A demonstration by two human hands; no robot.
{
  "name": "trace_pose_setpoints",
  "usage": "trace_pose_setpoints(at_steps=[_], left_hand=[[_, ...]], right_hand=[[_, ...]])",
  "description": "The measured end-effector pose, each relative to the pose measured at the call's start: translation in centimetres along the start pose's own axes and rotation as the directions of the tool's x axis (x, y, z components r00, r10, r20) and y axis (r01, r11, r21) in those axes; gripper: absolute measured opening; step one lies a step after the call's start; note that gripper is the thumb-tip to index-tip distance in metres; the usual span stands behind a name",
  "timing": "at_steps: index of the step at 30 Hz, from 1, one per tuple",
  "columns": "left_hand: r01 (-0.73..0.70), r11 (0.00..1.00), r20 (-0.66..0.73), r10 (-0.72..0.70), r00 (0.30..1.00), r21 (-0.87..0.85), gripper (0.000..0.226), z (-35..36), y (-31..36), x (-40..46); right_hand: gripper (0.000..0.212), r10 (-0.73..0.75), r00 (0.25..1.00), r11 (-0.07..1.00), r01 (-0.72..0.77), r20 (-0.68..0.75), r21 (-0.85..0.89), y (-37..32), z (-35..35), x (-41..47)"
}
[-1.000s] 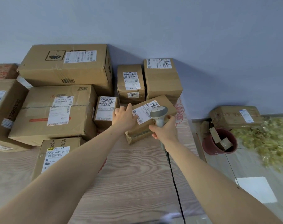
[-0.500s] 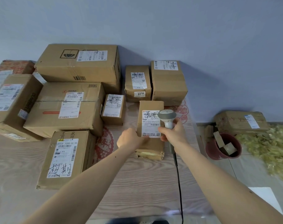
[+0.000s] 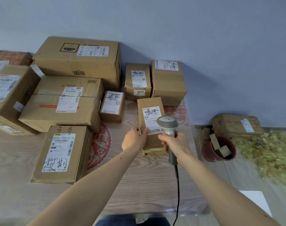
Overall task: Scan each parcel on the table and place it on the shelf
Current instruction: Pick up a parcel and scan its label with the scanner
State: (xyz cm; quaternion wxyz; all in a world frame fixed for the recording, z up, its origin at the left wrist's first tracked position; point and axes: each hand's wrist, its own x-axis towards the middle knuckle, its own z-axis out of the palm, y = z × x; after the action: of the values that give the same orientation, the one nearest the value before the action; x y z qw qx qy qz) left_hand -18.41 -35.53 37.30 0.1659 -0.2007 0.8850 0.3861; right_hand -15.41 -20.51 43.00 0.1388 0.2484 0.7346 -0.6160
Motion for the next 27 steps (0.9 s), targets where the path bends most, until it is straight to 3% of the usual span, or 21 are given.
trace_pose_setpoints(at_steps=[9,15,20,27], left_hand=[[0.027,0.973,0.027,-0.021,0.999,-0.231,0.053,0.1,0.1,0.4],[0.004,0.902,0.08,0.034,0.996,-0.432,0.037,0.3,0.1,0.5],[-0.022,0.872,0.079,0.069,0.995,-0.489,0.045,0.4,-0.6,0.5],[0.006,0.852,0.1,0.055,0.993,-0.524,0.038,0.3,-0.6,0.7]], right_hand=[[0.012,-0.012,1.0,1.0,0.013,0.022,-0.02,0.5,1.0,-0.8],[0.011,-0.006,1.0,0.999,0.007,0.019,-0.034,0.9,1.3,-0.7],[0.012,0.0,1.0,0.999,0.001,0.011,-0.044,0.9,1.4,-0.6],[0.012,0.011,1.0,0.999,-0.011,-0.007,-0.043,0.8,1.3,-0.8]])
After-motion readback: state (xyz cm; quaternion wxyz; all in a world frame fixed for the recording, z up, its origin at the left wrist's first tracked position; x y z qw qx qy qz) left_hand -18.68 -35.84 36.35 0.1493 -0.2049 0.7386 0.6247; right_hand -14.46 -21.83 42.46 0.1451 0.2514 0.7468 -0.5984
